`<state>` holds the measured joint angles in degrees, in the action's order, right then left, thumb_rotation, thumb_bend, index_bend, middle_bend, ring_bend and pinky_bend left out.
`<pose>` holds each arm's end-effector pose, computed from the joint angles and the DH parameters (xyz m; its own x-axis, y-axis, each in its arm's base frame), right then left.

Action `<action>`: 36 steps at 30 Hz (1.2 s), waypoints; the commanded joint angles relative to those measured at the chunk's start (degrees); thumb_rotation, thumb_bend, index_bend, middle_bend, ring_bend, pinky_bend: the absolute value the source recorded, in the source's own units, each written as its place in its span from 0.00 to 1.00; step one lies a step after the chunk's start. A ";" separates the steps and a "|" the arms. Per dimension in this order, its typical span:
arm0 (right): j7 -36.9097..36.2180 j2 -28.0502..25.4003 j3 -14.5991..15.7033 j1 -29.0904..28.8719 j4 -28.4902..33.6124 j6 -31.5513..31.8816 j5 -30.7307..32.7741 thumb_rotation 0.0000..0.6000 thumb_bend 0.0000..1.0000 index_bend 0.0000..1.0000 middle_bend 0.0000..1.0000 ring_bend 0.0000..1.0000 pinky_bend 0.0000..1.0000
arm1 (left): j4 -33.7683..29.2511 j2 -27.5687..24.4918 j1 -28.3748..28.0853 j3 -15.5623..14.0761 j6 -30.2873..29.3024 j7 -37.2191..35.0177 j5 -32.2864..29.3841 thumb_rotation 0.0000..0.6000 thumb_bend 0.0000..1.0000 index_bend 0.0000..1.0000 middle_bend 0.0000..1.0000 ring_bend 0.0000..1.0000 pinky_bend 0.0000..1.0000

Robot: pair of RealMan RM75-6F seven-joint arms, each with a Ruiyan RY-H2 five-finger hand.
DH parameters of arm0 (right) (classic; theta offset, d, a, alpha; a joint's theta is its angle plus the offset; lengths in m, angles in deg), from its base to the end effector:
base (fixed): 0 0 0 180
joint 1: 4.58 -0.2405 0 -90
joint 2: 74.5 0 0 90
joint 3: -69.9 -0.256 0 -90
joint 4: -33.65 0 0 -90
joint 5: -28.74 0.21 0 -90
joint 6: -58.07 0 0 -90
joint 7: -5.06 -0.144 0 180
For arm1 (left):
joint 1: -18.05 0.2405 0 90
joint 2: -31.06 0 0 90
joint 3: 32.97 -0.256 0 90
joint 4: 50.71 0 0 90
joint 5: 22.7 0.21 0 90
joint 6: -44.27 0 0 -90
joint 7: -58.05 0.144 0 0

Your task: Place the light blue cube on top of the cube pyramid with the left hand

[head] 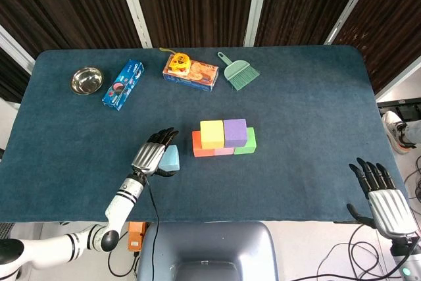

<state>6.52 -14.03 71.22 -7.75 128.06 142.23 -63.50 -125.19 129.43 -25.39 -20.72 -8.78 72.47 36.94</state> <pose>-0.3065 -0.1551 0.1581 0.4537 -0.0986 0.8857 -0.8904 -0.0898 0.4461 -0.1493 0.3540 -0.0568 0.3107 0.3271 0.8924 0.9351 -0.2733 -0.2254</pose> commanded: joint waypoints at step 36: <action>-0.43 -0.35 0.03 0.26 0.03 0.30 -0.13 1.00 0.21 0.00 0.00 0.00 0.00 | 0.35 0.41 0.82 2.04 -2.83 -4.05 1.39 1.00 0.17 0.46 0.56 0.51 0.55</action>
<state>6.10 -14.38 71.26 -7.49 128.09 142.52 -63.62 -124.45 130.13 -24.74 -18.75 -11.25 68.49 38.11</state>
